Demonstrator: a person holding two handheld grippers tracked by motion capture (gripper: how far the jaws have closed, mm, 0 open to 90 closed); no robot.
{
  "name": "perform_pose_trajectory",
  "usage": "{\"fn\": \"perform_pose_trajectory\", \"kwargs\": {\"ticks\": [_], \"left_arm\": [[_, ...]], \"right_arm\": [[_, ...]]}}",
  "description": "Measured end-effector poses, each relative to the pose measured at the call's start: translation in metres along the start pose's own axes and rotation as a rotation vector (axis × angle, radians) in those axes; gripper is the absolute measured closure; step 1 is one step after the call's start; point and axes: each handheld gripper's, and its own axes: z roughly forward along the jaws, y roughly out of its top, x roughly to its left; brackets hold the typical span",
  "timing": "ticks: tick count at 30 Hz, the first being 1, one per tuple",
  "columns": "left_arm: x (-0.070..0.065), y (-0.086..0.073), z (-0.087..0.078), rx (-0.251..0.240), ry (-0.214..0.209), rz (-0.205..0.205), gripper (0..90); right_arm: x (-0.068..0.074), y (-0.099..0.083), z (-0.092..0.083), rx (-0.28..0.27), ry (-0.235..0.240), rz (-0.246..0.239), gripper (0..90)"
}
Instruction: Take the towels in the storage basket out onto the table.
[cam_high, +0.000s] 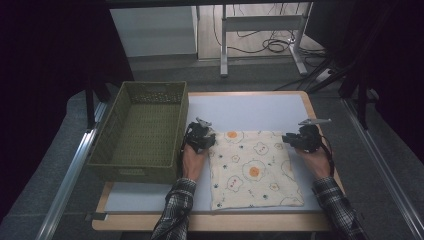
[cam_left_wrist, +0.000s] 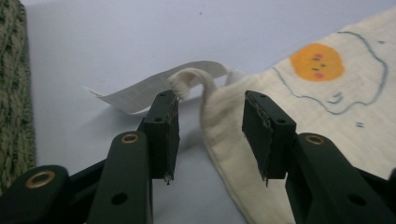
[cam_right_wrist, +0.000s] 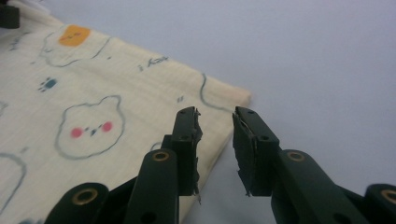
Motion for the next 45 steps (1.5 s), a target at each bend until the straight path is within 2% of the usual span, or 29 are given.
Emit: {"fn": "perform_pose_trajectory", "kwargs": {"ticks": [6, 9, 11, 13, 16, 19, 21, 23, 25, 28, 31, 34, 35, 38, 41, 45], "left_arm": [[0.005, 0.0, 0.007, 0.011, -0.009, -0.012, 56.4], [0.007, -0.001, 0.01, 0.012, -0.024, -0.023, 58.0], [0.008, -0.002, 0.011, 0.007, -0.041, -0.033, 61.4], [0.008, -0.002, 0.011, 0.004, -0.061, -0.027, 66.5], [0.008, -0.002, 0.011, 0.004, -0.094, -0.034, 80.9], [0.008, -0.001, 0.012, 0.005, -0.096, -0.031, 86.2], [0.009, 0.002, 0.012, -0.001, -0.097, -0.034, 86.7], [0.011, 0.006, 0.013, -0.015, -0.109, -0.048, 86.7], [0.012, 0.01, 0.014, -0.022, -0.108, -0.045, 86.6], [0.01, 0.022, 0.018, -0.032, -0.11, -0.018, 86.4], [0.008, 0.031, 0.023, -0.052, -0.11, -0.02, 86.3], [0.003, 0.033, 0.022, -0.055, -0.112, -0.005, 86.3], [0.002, 0.032, 0.018, -0.06, -0.111, 0.006, 86.2], [0.0, 0.028, 0.007, -0.077, -0.126, 0.006, 86.3], [-0.003, 0.022, -0.008, -0.092, -0.143, 0.015, 86.1], [-0.008, 0.009, -0.017, -0.098, -0.167, 0.022, 86.0]], "right_arm": [[-0.008, 0.011, 0.021, 0.005, -0.019, 0.017, 69.5], [-0.009, 0.015, 0.031, 0.019, -0.026, -0.005, 69.5], [-0.009, 0.016, 0.037, 0.04, -0.033, -0.02, 70.4], [-0.007, 0.017, 0.039, 0.05, -0.051, -0.035, 75.4], [-0.009, 0.015, 0.039, 0.045, -0.029, -0.011, 85.5], [-0.007, 0.015, 0.037, 0.049, -0.033, -0.012, 87.8], [-0.006, 0.015, 0.035, 0.05, -0.055, -0.032, 87.9], [-0.006, 0.016, 0.029, 0.025, -0.082, -0.033, 88.0], [-0.009, 0.019, 0.024, 0.01, -0.097, -0.037, 88.0], [-0.013, 0.024, 0.018, -0.001, -0.125, -0.036, 87.9], [-0.017, 0.027, 0.015, -0.003, -0.137, -0.024, 87.9], [-0.018, 0.026, 0.013, -0.008, -0.133, -0.02, 87.9], [-0.018, 0.025, 0.012, -0.009, -0.129, -0.021, 87.9], [-0.017, 0.022, 0.002, -0.025, -0.099, -0.009, 87.9], [-0.014, 0.019, -0.008, -0.033, -0.072, -0.009, 87.8], [-0.008, 0.009, -0.018, -0.033, -0.043, -0.016, 87.8]]}}
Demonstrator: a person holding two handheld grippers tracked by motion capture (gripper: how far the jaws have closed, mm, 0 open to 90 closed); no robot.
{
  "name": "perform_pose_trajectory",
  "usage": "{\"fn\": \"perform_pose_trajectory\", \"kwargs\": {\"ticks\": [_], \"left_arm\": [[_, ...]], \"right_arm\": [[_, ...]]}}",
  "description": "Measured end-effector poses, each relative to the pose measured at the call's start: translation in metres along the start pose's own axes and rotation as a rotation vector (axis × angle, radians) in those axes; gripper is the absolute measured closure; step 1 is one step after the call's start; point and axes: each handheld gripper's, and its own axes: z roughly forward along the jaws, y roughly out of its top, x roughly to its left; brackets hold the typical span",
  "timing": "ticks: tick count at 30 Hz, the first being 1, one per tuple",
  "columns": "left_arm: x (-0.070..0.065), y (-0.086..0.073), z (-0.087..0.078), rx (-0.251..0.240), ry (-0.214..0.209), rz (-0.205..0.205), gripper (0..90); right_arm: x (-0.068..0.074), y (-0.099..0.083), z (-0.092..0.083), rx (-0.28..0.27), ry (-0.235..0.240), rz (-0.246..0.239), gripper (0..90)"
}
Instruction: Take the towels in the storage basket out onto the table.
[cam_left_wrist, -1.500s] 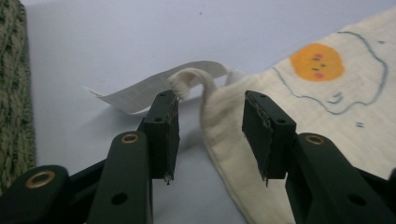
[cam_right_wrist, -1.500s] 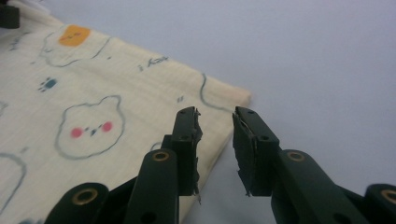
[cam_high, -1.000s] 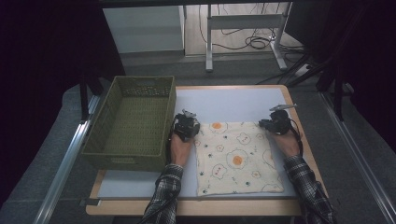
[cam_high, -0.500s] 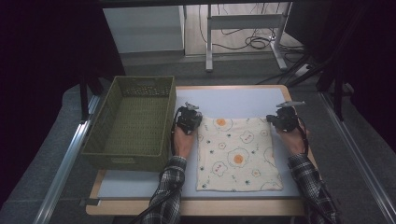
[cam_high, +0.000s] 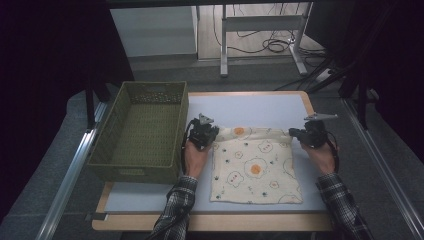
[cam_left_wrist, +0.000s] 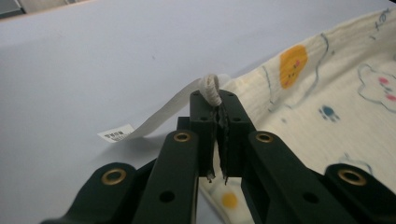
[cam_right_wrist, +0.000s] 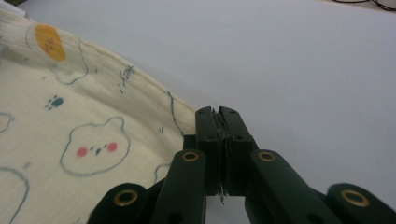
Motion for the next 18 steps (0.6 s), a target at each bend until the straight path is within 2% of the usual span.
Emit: {"fn": "perform_pose_trajectory", "kwargs": {"ticks": [4, 7, 10, 18], "left_arm": [[-0.009, -0.013, -0.009, -0.009, -0.022, 0.009, 86.0], [-0.017, -0.021, -0.014, -0.004, -0.029, 0.039, 85.9], [-0.023, -0.029, -0.019, -0.006, -0.053, 0.045, 85.8], [-0.038, -0.047, -0.037, -0.026, -0.088, 0.066, 85.8]], "right_arm": [[0.006, -0.012, -0.008, -0.005, 0.02, 0.005, 87.8], [0.01, -0.023, -0.018, -0.01, 0.032, 0.005, 87.8], [0.014, -0.031, -0.027, -0.018, 0.042, 0.008, 87.8], [0.028, -0.045, -0.05, -0.027, 0.054, -0.016, 87.8]]}}
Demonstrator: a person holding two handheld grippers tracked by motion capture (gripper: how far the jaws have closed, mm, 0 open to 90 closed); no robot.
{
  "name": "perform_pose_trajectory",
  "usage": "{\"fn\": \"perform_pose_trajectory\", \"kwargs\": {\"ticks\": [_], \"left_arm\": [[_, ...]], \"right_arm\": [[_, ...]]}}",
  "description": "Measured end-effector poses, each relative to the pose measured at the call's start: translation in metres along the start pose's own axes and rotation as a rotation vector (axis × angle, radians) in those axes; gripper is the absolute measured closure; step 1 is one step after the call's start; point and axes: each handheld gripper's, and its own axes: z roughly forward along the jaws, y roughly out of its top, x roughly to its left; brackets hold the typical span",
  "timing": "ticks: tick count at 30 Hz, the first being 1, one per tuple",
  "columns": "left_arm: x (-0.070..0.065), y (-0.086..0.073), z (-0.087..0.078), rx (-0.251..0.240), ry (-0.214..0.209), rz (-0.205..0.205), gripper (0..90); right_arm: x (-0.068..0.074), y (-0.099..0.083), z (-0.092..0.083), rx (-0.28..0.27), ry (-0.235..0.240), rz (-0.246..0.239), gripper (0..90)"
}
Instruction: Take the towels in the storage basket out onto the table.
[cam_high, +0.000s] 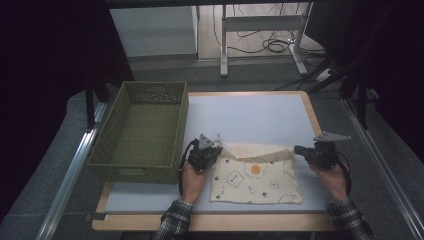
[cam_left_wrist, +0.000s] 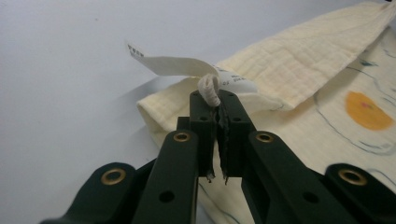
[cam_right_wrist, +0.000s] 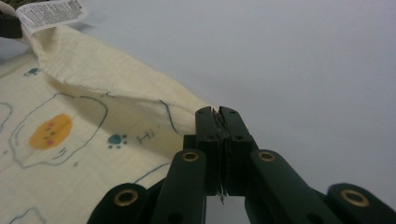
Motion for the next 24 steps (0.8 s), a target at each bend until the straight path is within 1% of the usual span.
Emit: {"fn": "perform_pose_trajectory", "kwargs": {"ticks": [2, 7, 8, 11, 12, 14, 17, 19, 24], "left_arm": [[-0.004, -0.004, -0.005, -0.004, -0.006, 0.006, 85.8], [-0.01, -0.013, -0.018, -0.028, -0.023, -0.002, 85.6], [-0.012, -0.015, -0.021, -0.036, -0.033, -0.007, 85.6], [-0.014, -0.019, -0.025, -0.037, -0.041, -0.008, 85.5], [-0.018, -0.025, -0.03, -0.04, -0.05, -0.006, 85.4], [-0.019, -0.029, -0.035, -0.044, -0.057, -0.007, 85.4], [-0.021, -0.034, -0.042, -0.065, -0.076, -0.009, 85.4], [-0.022, -0.036, -0.047, -0.073, -0.089, -0.001, 85.3], [-0.028, -0.042, -0.055, -0.066, -0.096, 0.024, 85.2]], "right_arm": [[0.003, -0.003, -0.005, -0.003, 0.002, -0.006, 87.8], [0.014, -0.012, -0.018, -0.006, 0.018, -0.017, 87.8], [0.016, -0.014, -0.019, -0.003, 0.019, -0.022, 87.8], [0.022, -0.021, -0.026, -0.004, 0.029, -0.024, 87.8], [0.025, -0.025, -0.028, -0.002, 0.032, -0.029, 87.8], [0.028, -0.029, -0.031, -0.002, 0.039, -0.029, 87.8], [0.035, -0.035, -0.037, 0.001, 0.04, -0.038, 87.8], [0.039, -0.039, -0.042, -0.005, 0.041, -0.045, 87.8], [0.049, -0.047, -0.052, -0.012, 0.054, -0.052, 87.8]]}}
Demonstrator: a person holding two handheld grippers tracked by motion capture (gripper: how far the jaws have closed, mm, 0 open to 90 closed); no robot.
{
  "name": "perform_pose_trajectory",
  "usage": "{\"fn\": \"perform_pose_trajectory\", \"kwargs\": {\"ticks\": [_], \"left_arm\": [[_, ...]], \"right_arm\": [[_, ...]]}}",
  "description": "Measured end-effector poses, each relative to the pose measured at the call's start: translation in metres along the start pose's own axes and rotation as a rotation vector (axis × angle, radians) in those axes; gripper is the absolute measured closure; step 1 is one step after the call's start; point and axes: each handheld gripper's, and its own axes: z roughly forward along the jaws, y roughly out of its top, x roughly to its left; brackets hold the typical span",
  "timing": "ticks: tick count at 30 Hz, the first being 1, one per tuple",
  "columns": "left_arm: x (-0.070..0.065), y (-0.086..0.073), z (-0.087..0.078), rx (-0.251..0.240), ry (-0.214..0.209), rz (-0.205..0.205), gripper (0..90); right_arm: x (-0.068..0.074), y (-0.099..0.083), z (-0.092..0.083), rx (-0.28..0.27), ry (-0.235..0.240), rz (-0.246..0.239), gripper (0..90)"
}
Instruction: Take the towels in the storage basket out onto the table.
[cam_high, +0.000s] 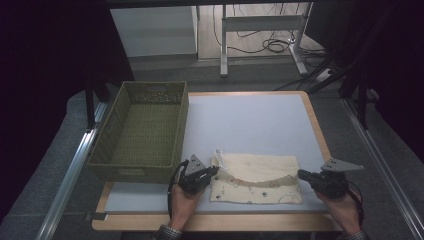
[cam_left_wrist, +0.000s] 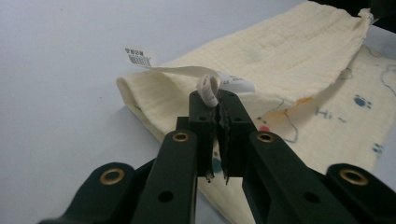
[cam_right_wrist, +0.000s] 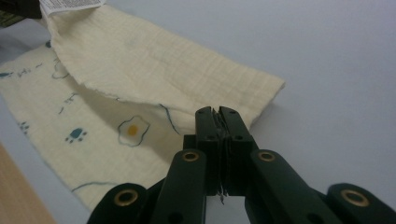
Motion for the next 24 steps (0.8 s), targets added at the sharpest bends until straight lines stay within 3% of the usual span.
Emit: {"fn": "perform_pose_trajectory", "kwargs": {"ticks": [11, 24], "left_arm": [[-0.017, -0.014, -0.016, 0.026, -0.023, 0.024, 84.5], [-0.027, -0.033, -0.021, 0.06, -0.049, 0.017, 82.8]], "right_arm": [[0.018, -0.019, -0.019, 0.01, 0.02, 0.001, 87.8], [0.025, -0.041, -0.017, 0.042, 0.032, 0.015, 87.5]]}}
